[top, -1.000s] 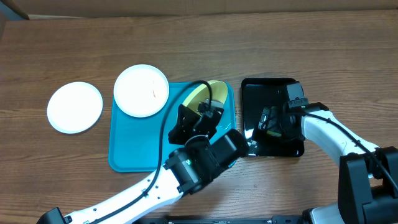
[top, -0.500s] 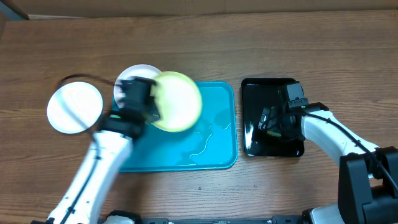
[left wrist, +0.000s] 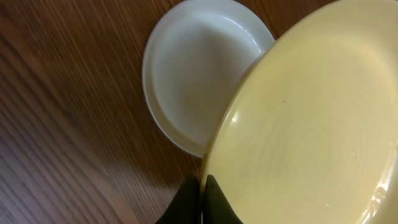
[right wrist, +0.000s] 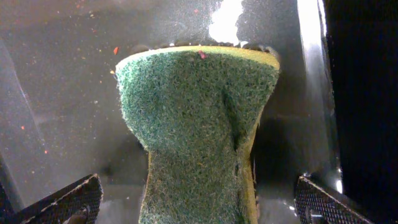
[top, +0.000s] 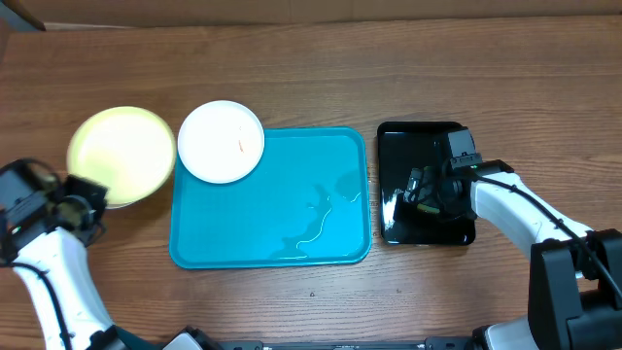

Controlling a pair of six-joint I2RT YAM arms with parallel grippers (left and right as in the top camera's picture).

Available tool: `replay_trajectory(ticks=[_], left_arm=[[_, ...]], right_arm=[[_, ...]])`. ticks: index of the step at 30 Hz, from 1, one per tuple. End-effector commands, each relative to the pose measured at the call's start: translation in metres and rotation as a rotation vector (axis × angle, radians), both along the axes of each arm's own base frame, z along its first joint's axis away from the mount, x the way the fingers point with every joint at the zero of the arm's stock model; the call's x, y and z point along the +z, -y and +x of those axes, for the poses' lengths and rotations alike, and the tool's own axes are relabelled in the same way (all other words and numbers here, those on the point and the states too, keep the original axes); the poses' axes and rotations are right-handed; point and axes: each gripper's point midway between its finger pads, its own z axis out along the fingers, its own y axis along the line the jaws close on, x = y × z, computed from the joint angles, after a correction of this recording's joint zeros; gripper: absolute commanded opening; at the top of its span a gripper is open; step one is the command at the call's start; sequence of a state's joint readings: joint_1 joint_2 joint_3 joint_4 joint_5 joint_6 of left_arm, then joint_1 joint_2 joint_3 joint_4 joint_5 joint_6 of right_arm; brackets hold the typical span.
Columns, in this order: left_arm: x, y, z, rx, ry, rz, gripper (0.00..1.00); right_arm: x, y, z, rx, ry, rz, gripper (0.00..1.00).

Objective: Clean dirty plates on tray and stack at the side
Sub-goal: 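Place the yellow plate onto the white plate left of the tray, then reach the left gripper to the white plate on the tray's edge and grip it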

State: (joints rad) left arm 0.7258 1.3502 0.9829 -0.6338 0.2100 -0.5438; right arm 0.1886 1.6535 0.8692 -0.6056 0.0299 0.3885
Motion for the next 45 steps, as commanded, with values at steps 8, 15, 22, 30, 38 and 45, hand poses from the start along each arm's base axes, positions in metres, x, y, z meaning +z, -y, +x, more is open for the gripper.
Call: replay_trajectory(ticks=[8,15,22,30,38,45], left_arm=[[-0.038,-0.032,0.020,0.013,0.003,-0.037,0.04],[-0.067,-0.043,0.029,0.030,-0.010,-0.064,0.04],[-0.070,-0.050,0.031,0.045,-0.013,-0.036,0.08],[-0.066,-0.028,0.037,0.005,0.030,-0.145,0.91],[-0.016,0.030,0.063,-0.217,0.121,-0.099,0.69],[-0.016,0.090,0.089,-0.421,0.039,0.067,0.47]], right_arm=[[-0.001,0.001,-0.001,-0.009,-0.003,0.006,1.00],[-0.001,0.001,-0.001,-0.009,-0.003,0.006,1.00],[-0.001,0.001,-0.001,-0.009,-0.003,0.006,1.00],[-0.001,0.001,-0.001,-0.009,-0.003,0.006,1.00],[-0.001,0.001,-0.001,-0.009,-0.003,0.006,1.00],[-0.001,0.001,-0.001,-0.009,-0.003,0.006,1.00]])
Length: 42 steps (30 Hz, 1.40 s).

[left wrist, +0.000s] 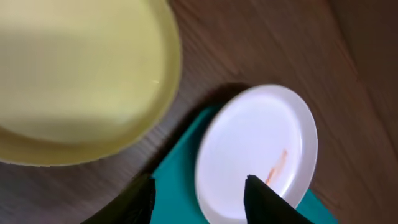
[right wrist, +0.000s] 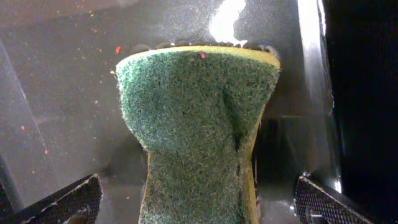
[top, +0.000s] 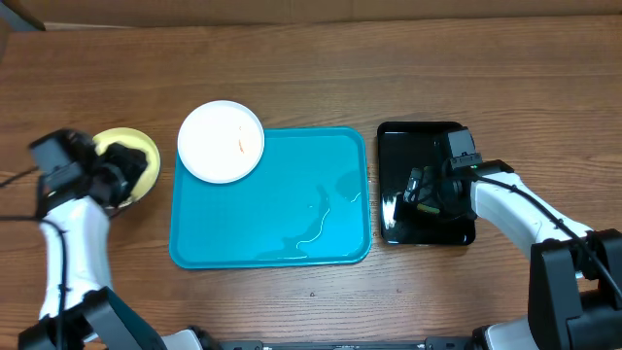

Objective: Clean dirty plates on tray and stack at the side
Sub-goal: 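Reach the left gripper to the white plate on the tray's edge and grip it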

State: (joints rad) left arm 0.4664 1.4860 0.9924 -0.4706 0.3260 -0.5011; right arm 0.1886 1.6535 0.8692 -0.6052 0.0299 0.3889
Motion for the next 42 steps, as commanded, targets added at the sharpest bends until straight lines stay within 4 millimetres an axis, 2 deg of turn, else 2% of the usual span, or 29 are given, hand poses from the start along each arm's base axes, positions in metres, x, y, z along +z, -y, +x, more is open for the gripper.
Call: replay_trajectory(ticks=[1,5,8,11,16,21,29,36,38,42], left_arm=[[-0.005,0.018,0.011,-0.089,-0.042,0.135,0.47],[-0.022,0.051,0.019,-0.212,-0.091,0.209,0.42],[-0.031,0.061,0.022,-0.230,-0.129,0.276,0.43],[-0.041,0.061,0.024,-0.223,-0.163,0.326,0.47],[-0.059,0.056,0.021,-0.181,-0.211,0.287,0.49],[-0.073,0.056,0.018,-0.188,-0.250,0.275,0.43],[-0.091,0.054,0.019,-0.188,-0.280,0.274,0.43],[-0.110,0.061,0.018,-0.213,-0.309,0.235,0.30],[-0.111,0.064,0.017,-0.232,-0.312,0.221,0.22],[-0.107,0.079,0.015,-0.317,-0.293,0.174,0.18]], right_arm=[[-0.001,0.001,-0.001,-0.009,-0.003,0.006,1.00],[-0.001,0.001,-0.001,-0.009,-0.003,0.006,1.00],[-0.001,0.001,-0.001,-0.009,-0.003,0.006,1.00],[-0.001,0.001,-0.001,-0.009,-0.003,0.006,1.00],[-0.001,0.001,-0.001,-0.009,-0.003,0.006,1.00],[-0.001,0.001,-0.001,-0.009,-0.003,0.006,1.00],[-0.001,0.001,-0.001,-0.009,-0.003,0.006,1.00],[-0.001,0.001,-0.001,-0.009,-0.003,0.006,1.00],[-0.001,0.001,-0.001,-0.009,-0.003,0.006,1.00],[-0.001,0.001,-0.001,-0.009,-0.003,0.006,1.00]])
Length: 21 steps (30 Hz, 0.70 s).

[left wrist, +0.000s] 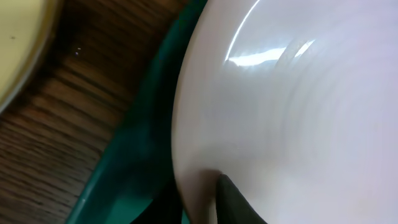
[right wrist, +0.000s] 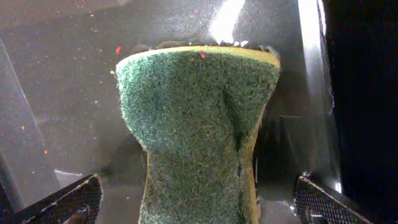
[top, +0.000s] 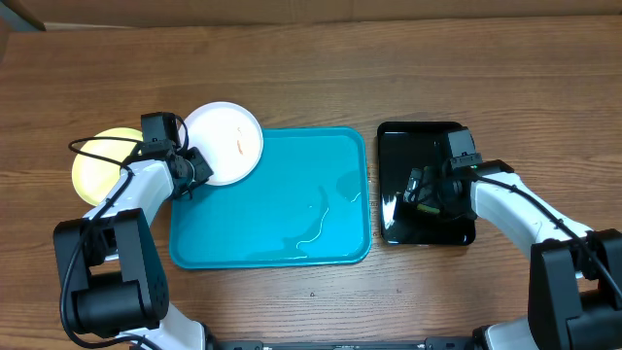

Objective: Clean dirty plates on tray and stack at the side
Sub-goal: 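Reach the left gripper to the white plate on the tray's edge and grip it, then drag the white plate toward the blue tray's center with the left gripper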

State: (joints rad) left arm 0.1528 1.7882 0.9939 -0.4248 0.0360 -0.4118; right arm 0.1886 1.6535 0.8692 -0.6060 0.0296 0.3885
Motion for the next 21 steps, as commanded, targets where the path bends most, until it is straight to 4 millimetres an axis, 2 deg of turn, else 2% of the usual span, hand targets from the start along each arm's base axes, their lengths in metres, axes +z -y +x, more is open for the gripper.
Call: replay_trajectory(ticks=[1,5,12,16,19,21], left_arm=[[0.005,0.011,0.002,-0.058,0.005,-0.057,0.15],[0.009,0.021,-0.010,-0.078,-0.029,-0.104,0.06],[0.004,0.045,-0.052,-0.129,-0.193,-0.209,0.07],[0.002,0.060,-0.066,-0.160,-0.251,-0.227,0.07],[0.005,0.084,-0.071,-0.215,-0.265,-0.282,0.15],[0.005,0.094,-0.072,-0.246,-0.270,-0.278,0.27]], right_arm=[[-0.001,0.001,-0.001,-0.009,-0.002,0.006,1.00],[-0.001,0.001,-0.001,-0.009,-0.003,0.006,1.00],[-0.001,0.001,-0.001,-0.009,-0.003,0.006,1.00],[-0.001,0.001,-0.001,-0.009,-0.003,0.006,1.00],[-0.001,0.001,-0.001,-0.009,-0.003,0.006,1.00],[-0.001,0.001,-0.001,-0.009,-0.003,0.006,1.00]])
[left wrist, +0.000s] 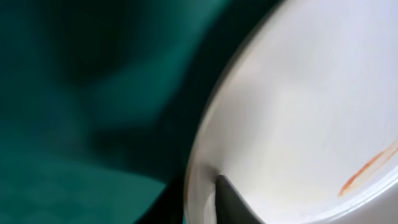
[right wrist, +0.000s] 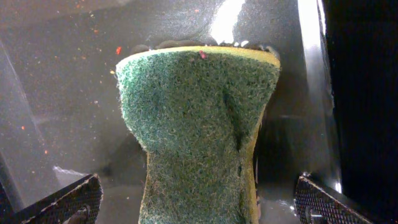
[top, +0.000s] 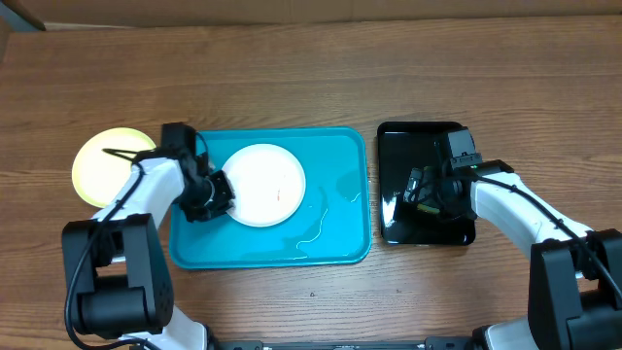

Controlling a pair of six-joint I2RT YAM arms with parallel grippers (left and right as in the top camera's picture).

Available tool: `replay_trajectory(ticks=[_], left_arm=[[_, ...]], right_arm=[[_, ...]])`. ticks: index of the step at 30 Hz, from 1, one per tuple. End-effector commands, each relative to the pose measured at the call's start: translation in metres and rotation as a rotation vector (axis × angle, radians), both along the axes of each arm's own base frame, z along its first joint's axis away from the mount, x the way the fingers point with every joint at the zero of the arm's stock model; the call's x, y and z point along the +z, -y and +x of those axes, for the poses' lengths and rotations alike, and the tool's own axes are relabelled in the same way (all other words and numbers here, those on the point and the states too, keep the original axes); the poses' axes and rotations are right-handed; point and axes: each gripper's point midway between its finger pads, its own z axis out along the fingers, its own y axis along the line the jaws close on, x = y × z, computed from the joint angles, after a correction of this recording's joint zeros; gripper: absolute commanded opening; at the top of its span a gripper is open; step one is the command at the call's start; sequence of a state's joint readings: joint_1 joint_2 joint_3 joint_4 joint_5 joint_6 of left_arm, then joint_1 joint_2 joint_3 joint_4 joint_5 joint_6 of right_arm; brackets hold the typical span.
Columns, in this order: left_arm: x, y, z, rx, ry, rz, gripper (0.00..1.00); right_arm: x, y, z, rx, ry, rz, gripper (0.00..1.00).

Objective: Clean dirty plates on tray and stack at the side
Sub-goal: 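Drag the white plate toward the blue tray's center with the left gripper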

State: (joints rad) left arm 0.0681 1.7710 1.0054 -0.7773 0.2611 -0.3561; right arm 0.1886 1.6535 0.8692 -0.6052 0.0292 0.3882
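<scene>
A white plate [top: 264, 185] with an orange smear [top: 279, 194] lies inside the teal tray [top: 321, 243], left of its middle. My left gripper [top: 216, 197] is shut on the plate's left rim; in the left wrist view the white plate [left wrist: 298, 112] fills the right side and one dark finger sits over its edge. A yellow plate [top: 102, 165] rests on the table to the left of the tray. My right gripper [right wrist: 198, 199] hangs open over a green sponge [right wrist: 193, 112], with both pads well apart from the sponge's sides.
The sponge lies in a black tray [top: 428, 136] right of the teal tray, with the right arm above it. Thin streaks of water [top: 321, 219] lie on the teal tray's right half. Bare wooden table surrounds both trays.
The white plate, which sat on the tray's upper left corner, now lies inside the tray left of its middle, my left gripper still shut on its rim. The right arm is unchanged.
My left gripper first held the yellow plate at the table's far left. Then the yellow plate lay on the table and the gripper was open above it. Later it was shut on the white plate's rim at the tray corner, and now that plate lies within the tray.
</scene>
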Motion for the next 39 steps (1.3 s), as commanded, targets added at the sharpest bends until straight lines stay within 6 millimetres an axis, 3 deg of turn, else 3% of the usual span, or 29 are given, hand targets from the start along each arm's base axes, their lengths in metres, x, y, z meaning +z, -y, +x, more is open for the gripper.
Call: replay_trajectory(ticks=[1,8,13,19,31,39], left_arm=[[0.007,0.022,0.002,-0.066,0.029,-0.044,0.30],[0.040,0.021,0.026,-0.081,0.084,-0.025,0.40],[0.059,0.004,0.043,-0.080,0.132,0.081,0.41],[0.054,-0.013,0.051,-0.092,0.162,0.219,0.37],[0.027,0.010,0.061,-0.216,0.268,0.235,0.35],[0.017,-0.002,0.055,-0.218,0.253,0.306,0.35]], right_arm=[[-0.001,0.001,-0.001,-0.010,-0.003,0.006,1.00],[-0.001,0.001,-0.001,-0.010,-0.003,0.006,1.00],[-0.001,0.001,-0.001,-0.010,-0.003,0.006,1.00],[-0.001,0.001,-0.001,-0.010,-0.003,0.006,1.00],[-0.001,0.001,-0.001,-0.010,-0.003,0.006,1.00],[-0.001,0.001,-0.001,-0.010,-0.003,0.006,1.00]])
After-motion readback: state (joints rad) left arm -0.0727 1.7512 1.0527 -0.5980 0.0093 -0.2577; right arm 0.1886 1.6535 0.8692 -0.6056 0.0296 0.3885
